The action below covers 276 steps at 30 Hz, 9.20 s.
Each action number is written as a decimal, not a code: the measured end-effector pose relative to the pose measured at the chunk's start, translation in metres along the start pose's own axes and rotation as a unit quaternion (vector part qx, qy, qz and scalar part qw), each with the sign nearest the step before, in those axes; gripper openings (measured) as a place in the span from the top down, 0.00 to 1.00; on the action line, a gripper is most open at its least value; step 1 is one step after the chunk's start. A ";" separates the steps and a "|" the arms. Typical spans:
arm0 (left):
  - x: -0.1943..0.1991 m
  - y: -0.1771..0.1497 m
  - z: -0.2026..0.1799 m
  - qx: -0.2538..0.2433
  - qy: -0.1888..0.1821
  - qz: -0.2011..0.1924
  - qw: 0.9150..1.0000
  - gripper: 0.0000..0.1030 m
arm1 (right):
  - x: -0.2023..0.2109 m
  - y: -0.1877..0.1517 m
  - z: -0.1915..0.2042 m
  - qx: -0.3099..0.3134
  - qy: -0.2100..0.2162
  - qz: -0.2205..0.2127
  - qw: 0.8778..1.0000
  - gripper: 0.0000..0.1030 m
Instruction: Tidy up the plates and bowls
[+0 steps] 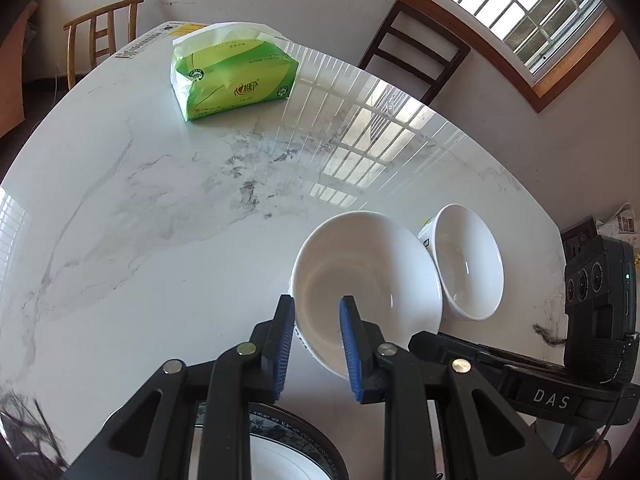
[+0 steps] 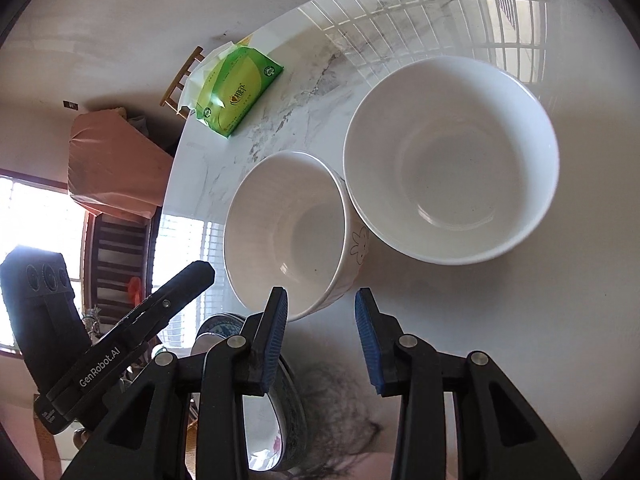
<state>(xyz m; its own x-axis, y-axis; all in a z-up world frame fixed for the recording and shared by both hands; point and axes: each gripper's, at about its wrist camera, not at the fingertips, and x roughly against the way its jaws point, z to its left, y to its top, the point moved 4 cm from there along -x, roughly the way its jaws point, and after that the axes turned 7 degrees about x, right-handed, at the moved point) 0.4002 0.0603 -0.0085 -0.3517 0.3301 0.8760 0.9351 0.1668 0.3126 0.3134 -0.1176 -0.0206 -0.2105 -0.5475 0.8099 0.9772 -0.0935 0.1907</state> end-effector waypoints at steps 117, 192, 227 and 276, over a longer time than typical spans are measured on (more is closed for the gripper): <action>0.092 -0.196 -0.071 -0.063 -0.009 0.017 0.998 0.80 | 0.112 -0.157 -0.048 0.080 0.020 -0.040 0.996 0.74; -0.084 -0.011 -0.088 0.074 -0.011 0.063 0.995 0.60 | 0.033 0.059 -0.102 0.050 -0.042 -0.050 0.997 0.53; 0.061 -0.123 -0.134 -0.062 0.055 -0.075 0.994 0.84 | 0.104 -0.034 -0.063 0.067 0.027 -0.072 0.995 0.86; 0.125 -0.250 -0.104 -0.069 0.068 -0.067 0.993 0.83 | 0.115 -0.161 -0.018 0.105 0.017 -0.054 0.993 0.86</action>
<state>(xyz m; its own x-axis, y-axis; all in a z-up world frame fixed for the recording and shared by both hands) 0.1266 -0.0365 0.0609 -0.4732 0.1840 0.8615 0.8805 0.0692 0.4689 0.1325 -0.1802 0.0319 -0.3090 -0.5716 0.7601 0.9208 0.0203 0.3896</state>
